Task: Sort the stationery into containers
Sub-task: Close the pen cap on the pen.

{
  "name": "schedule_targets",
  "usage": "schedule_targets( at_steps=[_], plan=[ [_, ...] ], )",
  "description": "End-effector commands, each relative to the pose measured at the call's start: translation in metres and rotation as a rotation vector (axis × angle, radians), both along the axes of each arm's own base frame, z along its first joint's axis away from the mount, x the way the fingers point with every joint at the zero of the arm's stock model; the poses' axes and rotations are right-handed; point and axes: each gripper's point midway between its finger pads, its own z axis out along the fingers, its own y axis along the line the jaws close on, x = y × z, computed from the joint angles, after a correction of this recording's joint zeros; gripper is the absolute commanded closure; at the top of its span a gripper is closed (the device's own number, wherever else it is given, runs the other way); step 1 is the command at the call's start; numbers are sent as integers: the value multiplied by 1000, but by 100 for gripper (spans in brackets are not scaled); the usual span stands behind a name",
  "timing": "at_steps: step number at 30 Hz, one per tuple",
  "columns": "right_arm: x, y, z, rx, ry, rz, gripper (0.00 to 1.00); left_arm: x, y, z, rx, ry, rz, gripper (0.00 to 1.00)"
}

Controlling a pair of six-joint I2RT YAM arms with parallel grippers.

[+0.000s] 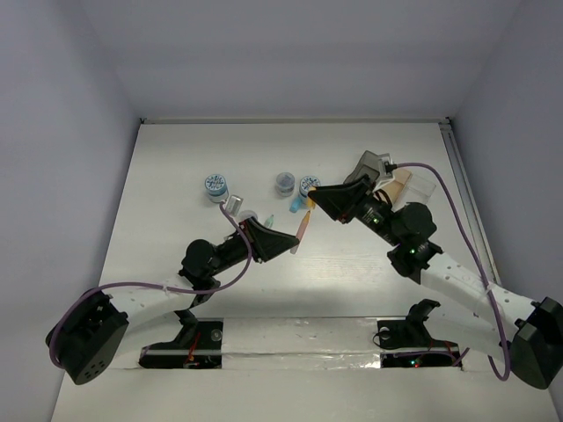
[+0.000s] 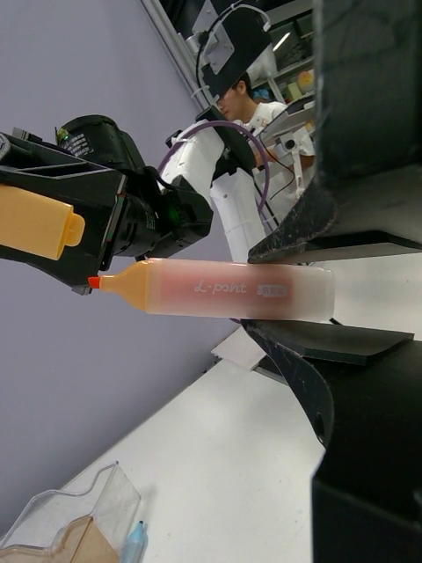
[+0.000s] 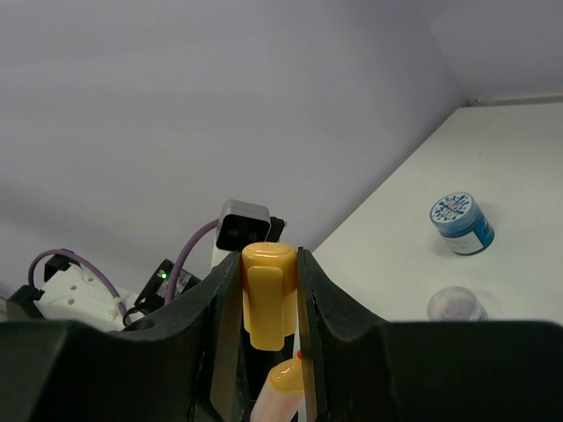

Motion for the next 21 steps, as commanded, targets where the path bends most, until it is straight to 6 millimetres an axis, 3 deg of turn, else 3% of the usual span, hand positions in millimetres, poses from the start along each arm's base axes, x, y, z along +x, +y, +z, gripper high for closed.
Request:
schedule_targets(
  at_steps=[1, 21],
  plan=[
    [-10, 2, 12, 48, -45, 40, 87, -44, 42, 108, -368, -421, 8, 100],
    [-12, 4, -3, 58, -20, 61, 86, -47, 47, 114, -387, -442, 14, 100]
  ],
)
